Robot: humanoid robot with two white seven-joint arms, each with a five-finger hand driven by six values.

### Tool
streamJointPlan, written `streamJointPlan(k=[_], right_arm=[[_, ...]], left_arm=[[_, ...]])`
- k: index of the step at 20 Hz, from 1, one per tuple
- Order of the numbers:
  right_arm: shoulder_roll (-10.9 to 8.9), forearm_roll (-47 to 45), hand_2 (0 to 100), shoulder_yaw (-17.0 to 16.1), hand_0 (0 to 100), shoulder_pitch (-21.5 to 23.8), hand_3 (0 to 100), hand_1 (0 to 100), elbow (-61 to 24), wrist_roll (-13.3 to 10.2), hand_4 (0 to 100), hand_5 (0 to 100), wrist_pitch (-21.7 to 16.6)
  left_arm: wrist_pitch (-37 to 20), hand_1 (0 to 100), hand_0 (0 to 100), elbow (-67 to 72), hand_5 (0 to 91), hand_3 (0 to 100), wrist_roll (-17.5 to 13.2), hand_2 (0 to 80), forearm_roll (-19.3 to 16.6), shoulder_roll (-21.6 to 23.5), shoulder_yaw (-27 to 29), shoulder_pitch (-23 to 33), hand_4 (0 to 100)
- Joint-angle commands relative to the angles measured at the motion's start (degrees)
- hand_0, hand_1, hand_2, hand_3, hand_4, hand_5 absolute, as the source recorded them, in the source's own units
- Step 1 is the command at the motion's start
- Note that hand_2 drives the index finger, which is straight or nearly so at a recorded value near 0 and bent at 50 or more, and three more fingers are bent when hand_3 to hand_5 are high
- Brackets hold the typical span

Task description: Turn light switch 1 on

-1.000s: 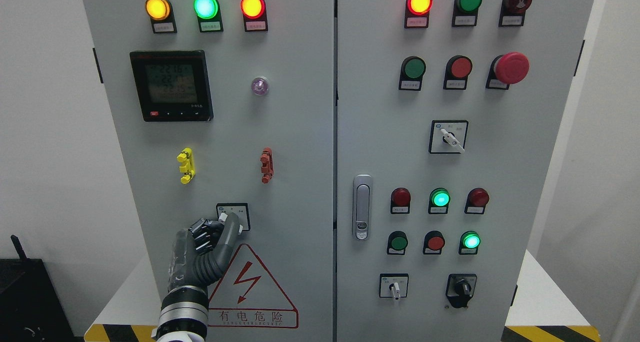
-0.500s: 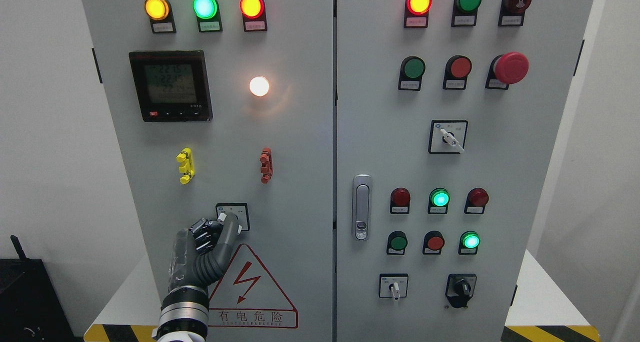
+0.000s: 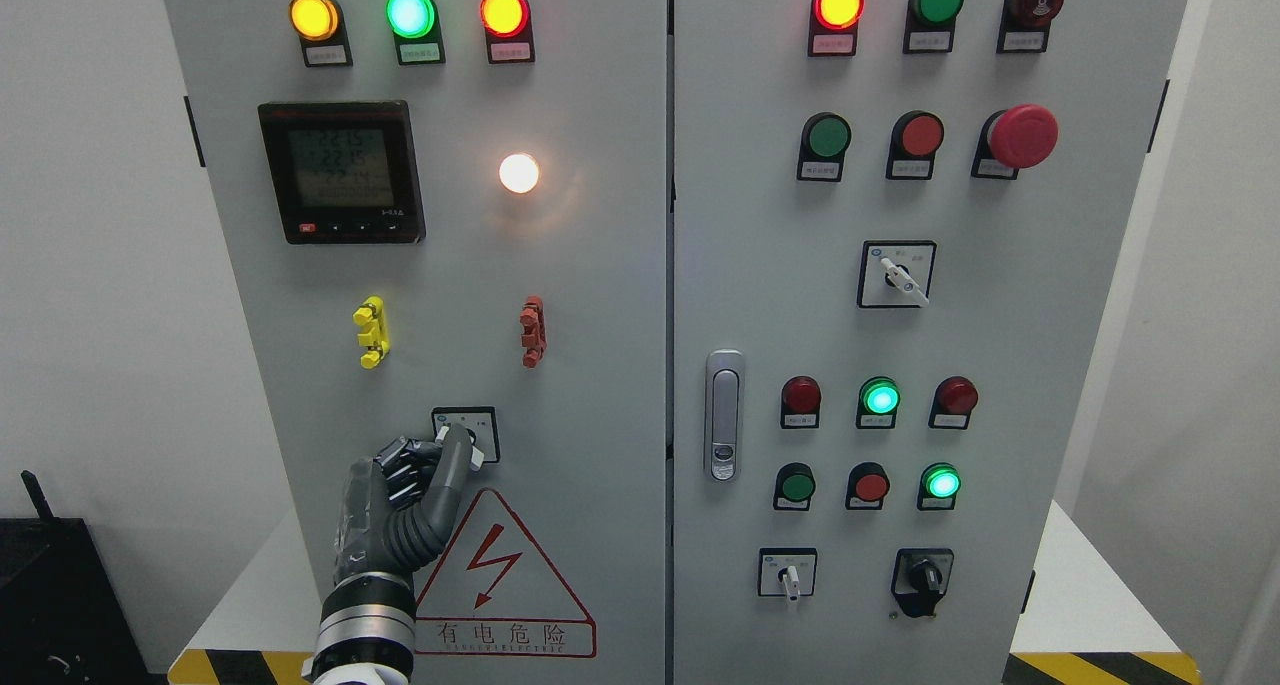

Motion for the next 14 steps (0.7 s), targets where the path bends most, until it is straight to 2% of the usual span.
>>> streamJointPlan(k=[1, 8, 14], right_arm=[[0.0, -1.41, 0, 0.0, 0, 0.0, 0, 0, 0.0, 0.04, 0, 0, 0.0], [0.0, -1.41, 0, 0.0, 0, 0.0, 0, 0, 0.0, 0.04, 0, 0, 0.0], [0.0, -1.41, 0, 0.0, 0, 0.0, 0, 0, 0.0, 0.04, 0, 0, 0.0]], left_arm=[[0.24, 50, 37, 0.02, 83.5, 88, -0.25, 59.8, 0.05, 0.01, 1.04, 0.01, 89], [0.24, 46, 22, 0.02, 83.6, 89, -0.25, 60.4, 0.13, 0.01, 1.03, 0.01, 89], [0.24, 45, 18, 0.02, 83.7, 89, -0.25, 61.0, 0.13, 0.01, 1.03, 0.1, 89]])
